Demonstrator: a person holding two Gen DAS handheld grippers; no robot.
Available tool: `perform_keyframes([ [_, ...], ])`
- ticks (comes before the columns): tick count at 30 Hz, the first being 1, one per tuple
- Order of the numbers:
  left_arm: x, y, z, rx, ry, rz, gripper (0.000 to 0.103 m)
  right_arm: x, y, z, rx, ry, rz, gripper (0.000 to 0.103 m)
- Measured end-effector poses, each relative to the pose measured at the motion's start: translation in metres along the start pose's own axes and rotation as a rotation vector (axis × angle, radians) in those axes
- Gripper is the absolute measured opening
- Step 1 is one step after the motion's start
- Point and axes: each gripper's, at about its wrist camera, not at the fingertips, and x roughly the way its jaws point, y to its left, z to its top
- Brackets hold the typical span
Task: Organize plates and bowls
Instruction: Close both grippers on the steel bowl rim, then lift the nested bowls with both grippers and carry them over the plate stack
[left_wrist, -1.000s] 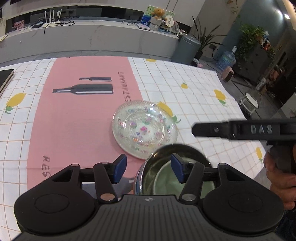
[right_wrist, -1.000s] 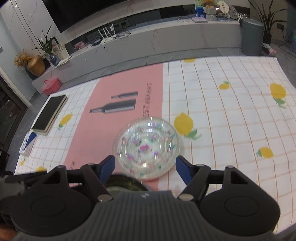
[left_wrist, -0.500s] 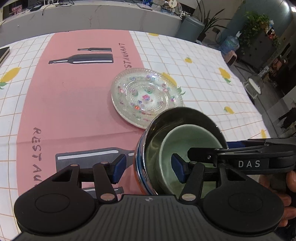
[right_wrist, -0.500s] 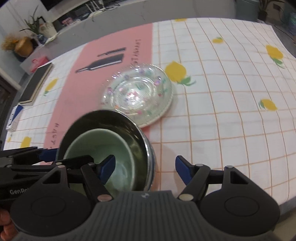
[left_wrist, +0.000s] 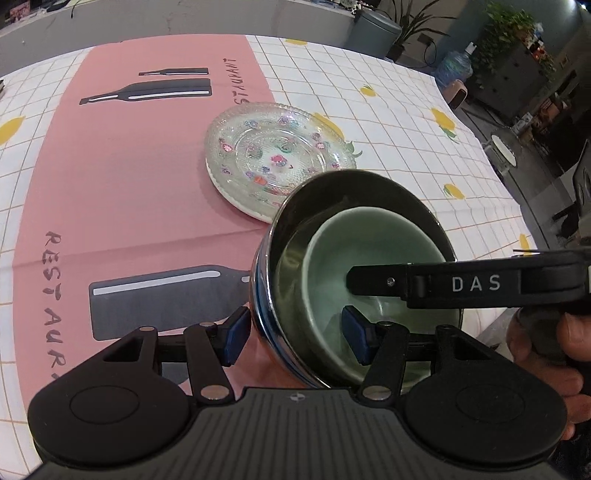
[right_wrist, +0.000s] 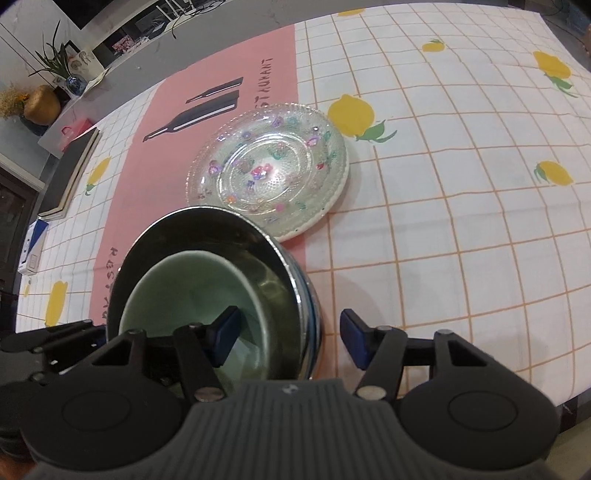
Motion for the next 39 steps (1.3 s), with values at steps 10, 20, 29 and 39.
perform_keyframes([
  [10,0.004,0.003,0.002,-0.052,-0.002,-0.026,0.064,0.0,-0.009,0.0,0.071,0.003,0.041,0.048],
  [20,-0.006,0.018,0.006,-0.125,-0.044,0.0,0.043,-0.003,-0.013,0.0,0.143,0.013,0.072,0.038],
  [29,-0.011,0.017,0.009,-0.139,-0.049,-0.008,0.043,-0.012,-0.013,0.004,0.147,-0.006,0.077,0.038],
  [39,-0.027,0.012,0.016,-0.124,-0.1,-0.001,0.043,-0.028,-0.006,0.01,0.133,-0.056,0.088,0.038],
])
